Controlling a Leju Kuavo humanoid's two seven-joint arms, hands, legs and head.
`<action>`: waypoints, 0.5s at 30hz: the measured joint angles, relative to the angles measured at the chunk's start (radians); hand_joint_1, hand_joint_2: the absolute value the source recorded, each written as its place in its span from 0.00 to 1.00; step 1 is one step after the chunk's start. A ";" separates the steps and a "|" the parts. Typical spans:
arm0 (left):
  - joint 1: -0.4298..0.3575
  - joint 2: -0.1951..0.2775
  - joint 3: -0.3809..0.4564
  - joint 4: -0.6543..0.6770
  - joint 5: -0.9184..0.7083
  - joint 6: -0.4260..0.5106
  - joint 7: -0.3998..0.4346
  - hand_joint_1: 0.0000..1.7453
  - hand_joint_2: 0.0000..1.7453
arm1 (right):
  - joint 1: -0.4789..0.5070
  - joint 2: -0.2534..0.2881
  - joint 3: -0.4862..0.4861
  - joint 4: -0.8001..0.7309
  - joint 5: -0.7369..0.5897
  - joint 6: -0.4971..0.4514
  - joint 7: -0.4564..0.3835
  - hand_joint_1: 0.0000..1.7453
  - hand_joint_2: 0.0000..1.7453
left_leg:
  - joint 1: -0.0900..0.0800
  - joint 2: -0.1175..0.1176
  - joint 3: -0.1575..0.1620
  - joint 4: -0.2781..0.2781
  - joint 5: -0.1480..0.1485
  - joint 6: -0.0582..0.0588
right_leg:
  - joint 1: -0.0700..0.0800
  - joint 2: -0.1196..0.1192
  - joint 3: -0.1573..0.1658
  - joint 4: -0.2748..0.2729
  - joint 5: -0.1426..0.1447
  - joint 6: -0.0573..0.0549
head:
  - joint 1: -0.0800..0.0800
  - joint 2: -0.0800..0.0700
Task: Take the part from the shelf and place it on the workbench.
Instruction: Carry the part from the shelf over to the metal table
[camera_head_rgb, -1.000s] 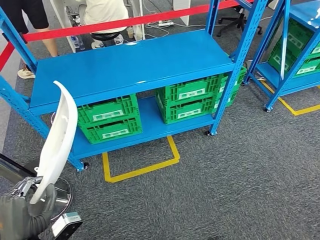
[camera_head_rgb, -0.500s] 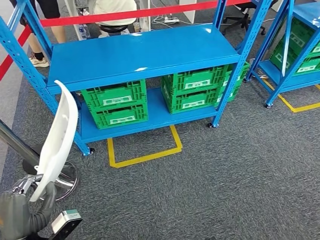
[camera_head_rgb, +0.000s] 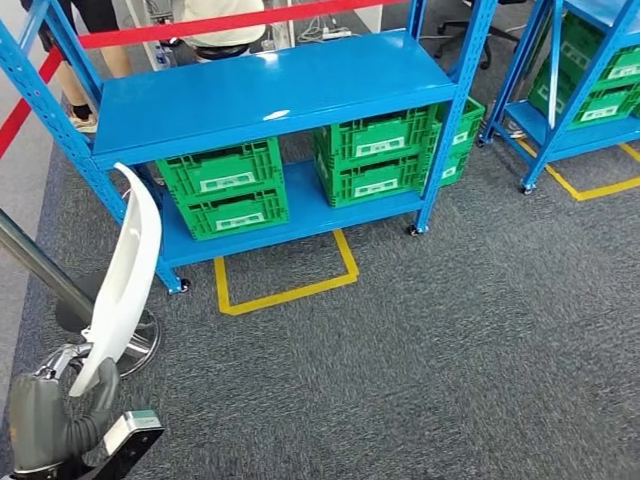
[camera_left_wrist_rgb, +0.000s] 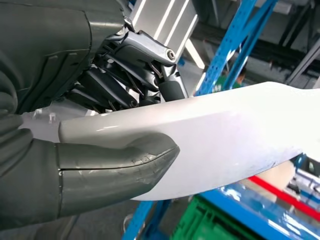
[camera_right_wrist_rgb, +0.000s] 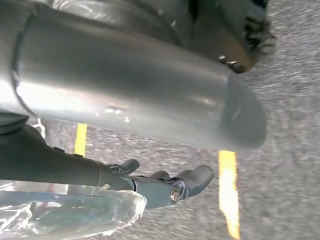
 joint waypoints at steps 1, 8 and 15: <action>-0.008 -0.003 0.001 0.009 0.013 -0.011 -0.011 1.00 1.00 | 0.002 0.000 -0.003 0.001 -0.006 -0.001 0.000 0.00 0.00 | 0.000 0.000 -0.005 0.058 -0.011 0.000 | 0.002 0.003 -0.016 0.002 0.012 0.000 | 0.000 0.000; -0.055 -0.018 0.001 0.058 0.094 -0.067 -0.062 1.00 1.00 | 0.009 0.003 -0.020 0.003 -0.042 -0.009 -0.014 0.00 0.00 | -0.005 -0.072 0.218 -0.192 0.071 0.042 | 0.009 0.054 -0.096 0.021 0.079 0.016 | 0.000 0.000; -0.087 -0.025 0.020 0.097 0.125 -0.082 -0.075 1.00 1.00 | 0.019 0.001 -0.025 0.017 -0.049 -0.027 -0.019 0.00 0.00 | 0.001 0.001 0.203 -0.246 0.081 0.061 | 0.005 0.021 -0.220 0.231 -0.025 0.050 | 0.014 0.000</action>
